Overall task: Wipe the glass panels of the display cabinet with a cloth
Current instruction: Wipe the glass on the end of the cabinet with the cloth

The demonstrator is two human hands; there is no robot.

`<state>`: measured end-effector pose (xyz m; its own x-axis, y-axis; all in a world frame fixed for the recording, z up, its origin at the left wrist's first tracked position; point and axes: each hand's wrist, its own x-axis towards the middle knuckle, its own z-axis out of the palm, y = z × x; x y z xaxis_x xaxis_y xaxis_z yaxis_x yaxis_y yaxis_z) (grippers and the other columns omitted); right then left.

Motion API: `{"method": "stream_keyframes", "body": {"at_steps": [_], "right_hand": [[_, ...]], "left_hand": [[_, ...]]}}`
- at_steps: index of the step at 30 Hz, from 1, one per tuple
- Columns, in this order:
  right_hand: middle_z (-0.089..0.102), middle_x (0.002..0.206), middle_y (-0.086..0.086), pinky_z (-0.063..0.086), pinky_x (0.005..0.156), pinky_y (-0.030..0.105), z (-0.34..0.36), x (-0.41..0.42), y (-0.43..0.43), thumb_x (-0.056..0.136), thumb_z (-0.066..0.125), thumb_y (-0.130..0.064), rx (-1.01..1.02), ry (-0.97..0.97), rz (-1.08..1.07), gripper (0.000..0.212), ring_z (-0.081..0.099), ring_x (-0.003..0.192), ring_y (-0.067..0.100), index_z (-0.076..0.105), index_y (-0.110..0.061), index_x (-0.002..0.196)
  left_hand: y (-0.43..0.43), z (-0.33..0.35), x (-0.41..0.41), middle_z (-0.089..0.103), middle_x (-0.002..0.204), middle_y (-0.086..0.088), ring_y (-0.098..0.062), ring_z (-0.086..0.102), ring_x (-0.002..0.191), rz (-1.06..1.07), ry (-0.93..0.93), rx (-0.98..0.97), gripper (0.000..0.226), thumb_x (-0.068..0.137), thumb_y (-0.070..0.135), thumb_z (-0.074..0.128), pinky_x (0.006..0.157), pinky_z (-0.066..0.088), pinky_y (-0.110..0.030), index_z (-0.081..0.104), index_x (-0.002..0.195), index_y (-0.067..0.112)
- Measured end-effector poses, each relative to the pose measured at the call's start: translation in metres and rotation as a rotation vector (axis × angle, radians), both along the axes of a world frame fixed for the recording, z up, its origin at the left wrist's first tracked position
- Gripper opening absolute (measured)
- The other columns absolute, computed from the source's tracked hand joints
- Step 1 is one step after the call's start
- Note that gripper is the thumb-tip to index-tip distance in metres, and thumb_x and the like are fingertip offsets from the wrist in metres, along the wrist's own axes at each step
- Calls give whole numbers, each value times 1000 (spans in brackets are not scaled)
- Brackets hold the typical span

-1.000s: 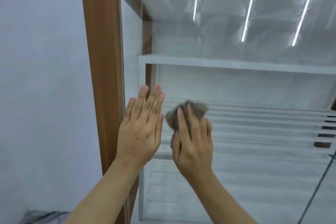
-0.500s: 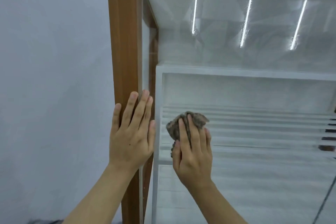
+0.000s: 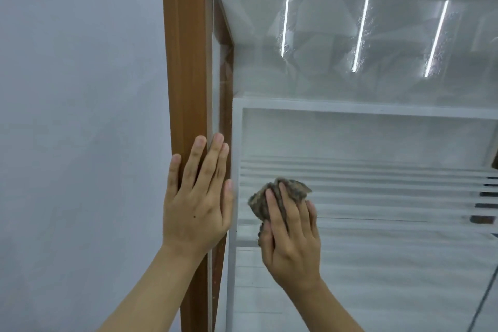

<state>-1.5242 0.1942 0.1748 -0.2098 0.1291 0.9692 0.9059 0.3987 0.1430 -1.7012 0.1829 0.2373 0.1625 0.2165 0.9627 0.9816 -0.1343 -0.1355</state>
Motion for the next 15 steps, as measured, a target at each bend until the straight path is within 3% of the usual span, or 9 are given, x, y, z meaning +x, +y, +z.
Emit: {"method": "stream_keyframes", "body": {"at_steps": [2,7,9,13,15], "right_hand": [[30,162,8,29,119,51,4,13,1,103,42,-23,19,17,-8,48,42,142,31,41,-10,149],[45,150,23,35,112,57,115,-15,14,104,41,-15,136,437,50,42,41,141,39,52,1,142],[42,153,22,34,114,56,113,-30,13,104,42,-15,130,380,76,44,39,143,38,48,0,145],[28,161,13,30,120,52,14,-18,3,103,44,-18,10,2,34,52,34,148,33,33,-7,152],[28,161,11,32,117,53,-2,-2,1,102,44,-19,-4,-3,4,53,35,147,31,33,-7,152]], "left_hand": [[0,0,1,24,166,-6,-25,11,156,-3,-4,2,61,103,29,38,126,7,-48,22,159,10],[0,0,0,22,167,-6,-25,9,156,-2,2,-10,61,103,28,38,126,5,-47,24,159,9],[-1,0,-3,23,166,-6,-24,11,156,-23,9,-12,59,103,26,37,126,6,-47,27,158,9],[-3,2,-7,23,166,-6,-24,15,156,-108,21,5,55,103,20,33,127,9,-45,29,157,6],[-4,3,-15,19,167,-10,-25,14,156,-151,27,19,55,104,19,30,127,10,-43,24,157,4]]}}
